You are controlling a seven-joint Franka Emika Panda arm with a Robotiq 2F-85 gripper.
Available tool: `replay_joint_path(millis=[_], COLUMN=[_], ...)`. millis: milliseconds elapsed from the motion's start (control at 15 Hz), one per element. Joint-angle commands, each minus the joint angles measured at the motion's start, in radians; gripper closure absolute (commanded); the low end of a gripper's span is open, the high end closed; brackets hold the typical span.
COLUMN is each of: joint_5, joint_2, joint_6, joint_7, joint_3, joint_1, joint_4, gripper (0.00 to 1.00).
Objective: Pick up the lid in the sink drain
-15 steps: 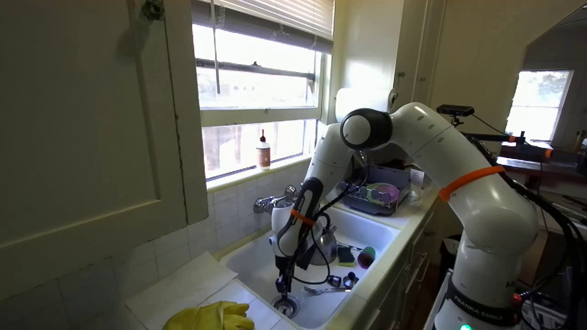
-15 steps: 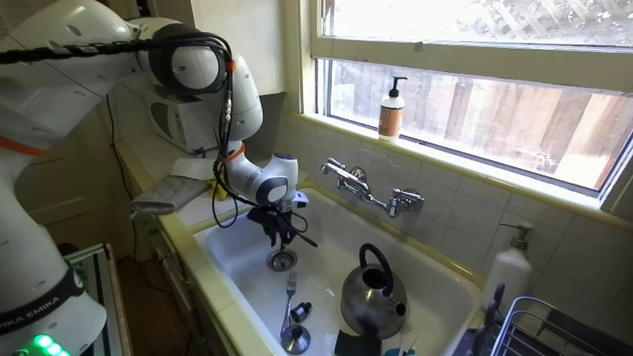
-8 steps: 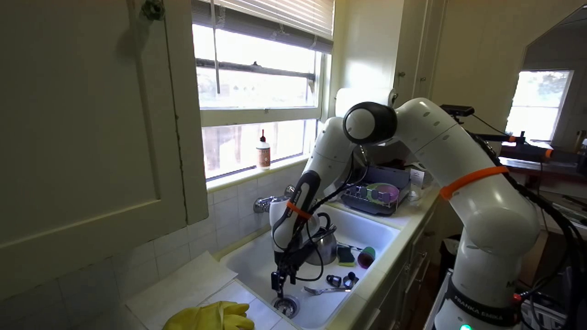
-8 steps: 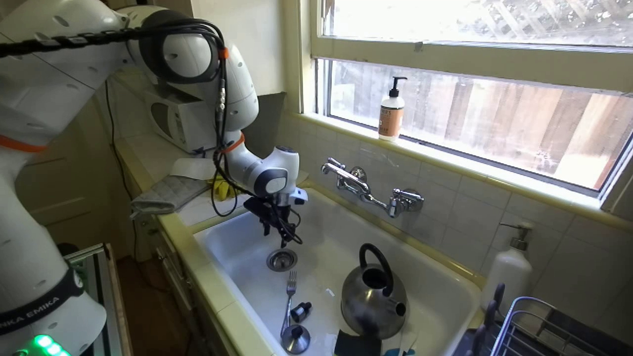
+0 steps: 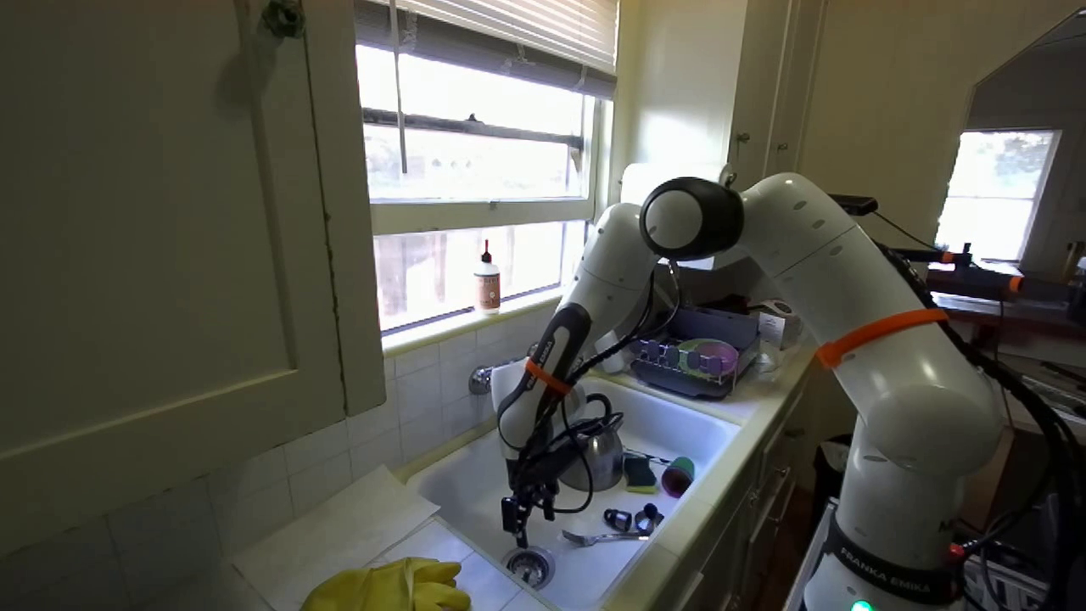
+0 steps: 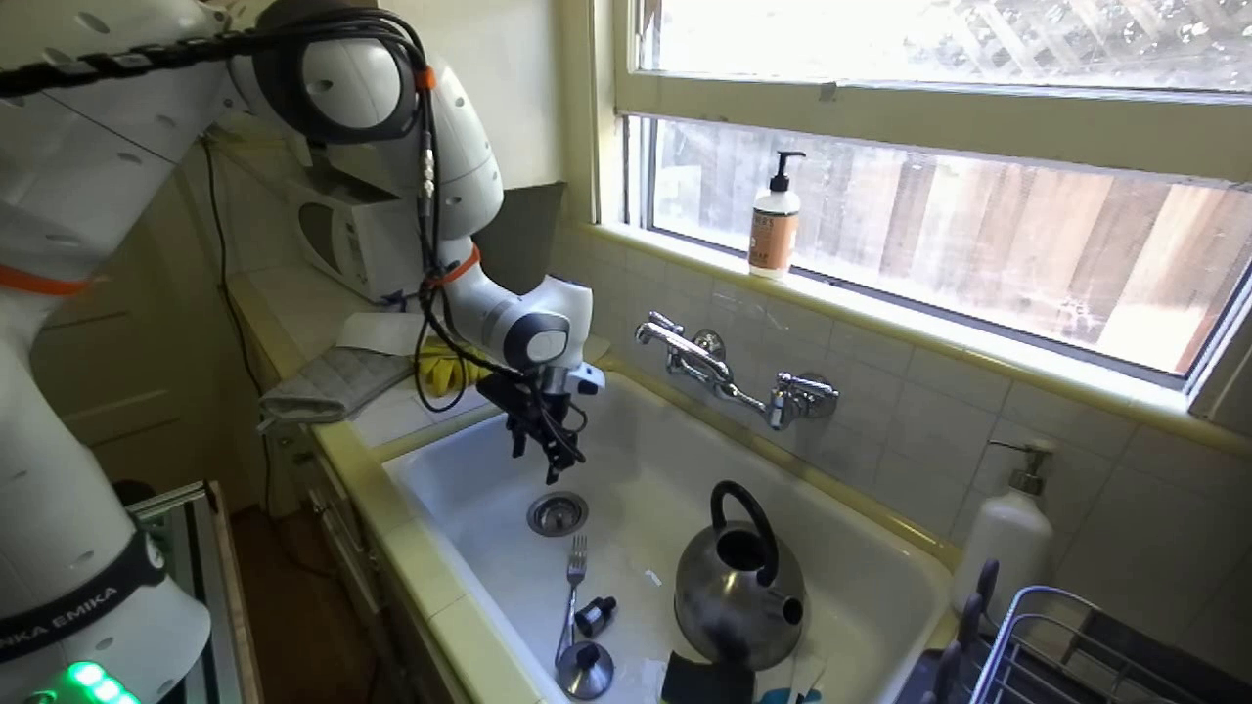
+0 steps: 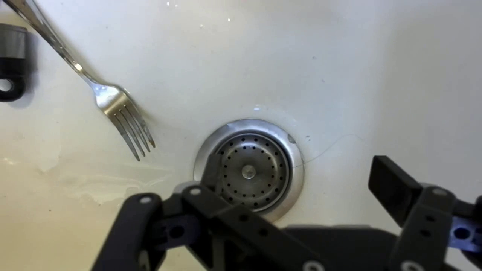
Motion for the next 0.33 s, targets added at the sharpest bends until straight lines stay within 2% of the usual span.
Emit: replay_joint_path(millis=[0,267], joint_5=[0.009,0.010], joint_2=[-0.028,-0.005], joint_6=[-0.020,-0.004], joint_7=[0.009,-0.007], joint_3=[-0.015,-0.011], joint_1=[0.024,0.019], joint_4=[-0.023,-0.001], gripper=[0.00,0.00])
